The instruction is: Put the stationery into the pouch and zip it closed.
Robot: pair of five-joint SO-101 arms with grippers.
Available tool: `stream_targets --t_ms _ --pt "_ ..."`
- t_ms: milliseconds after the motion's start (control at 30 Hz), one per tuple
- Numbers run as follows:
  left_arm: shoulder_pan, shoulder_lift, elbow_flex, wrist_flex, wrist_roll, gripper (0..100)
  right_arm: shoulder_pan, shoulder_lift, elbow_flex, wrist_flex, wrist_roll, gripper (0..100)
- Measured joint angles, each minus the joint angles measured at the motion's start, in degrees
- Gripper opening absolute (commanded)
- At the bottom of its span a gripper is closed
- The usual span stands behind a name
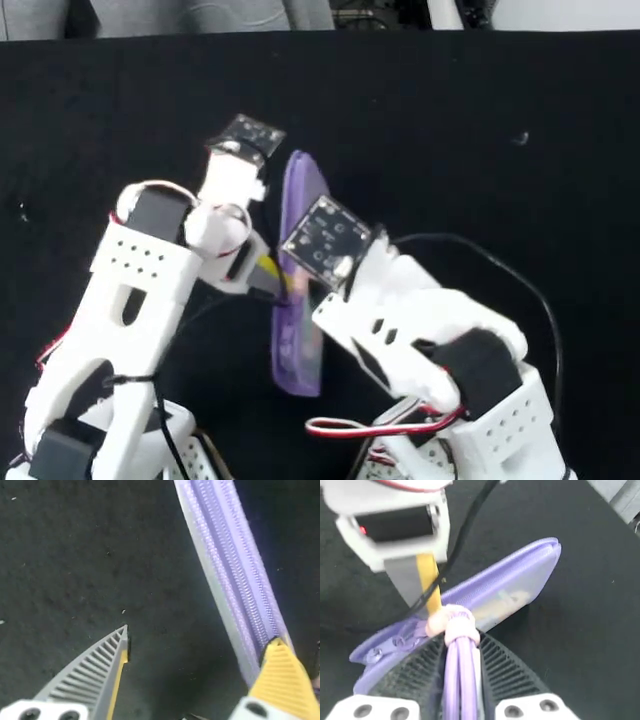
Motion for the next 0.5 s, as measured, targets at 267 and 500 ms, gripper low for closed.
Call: stream_targets --t_ms 267,500 --pt "-11.08 0.00 3.78 -0.18 -5.89 41 0.00 0.00 0.35 0.00 0.00 1.1" --pt "-16.79 0.00 12.04 -5.45 -9.05 41 0.00 0.00 3.60 0.00 2.11 1.1"
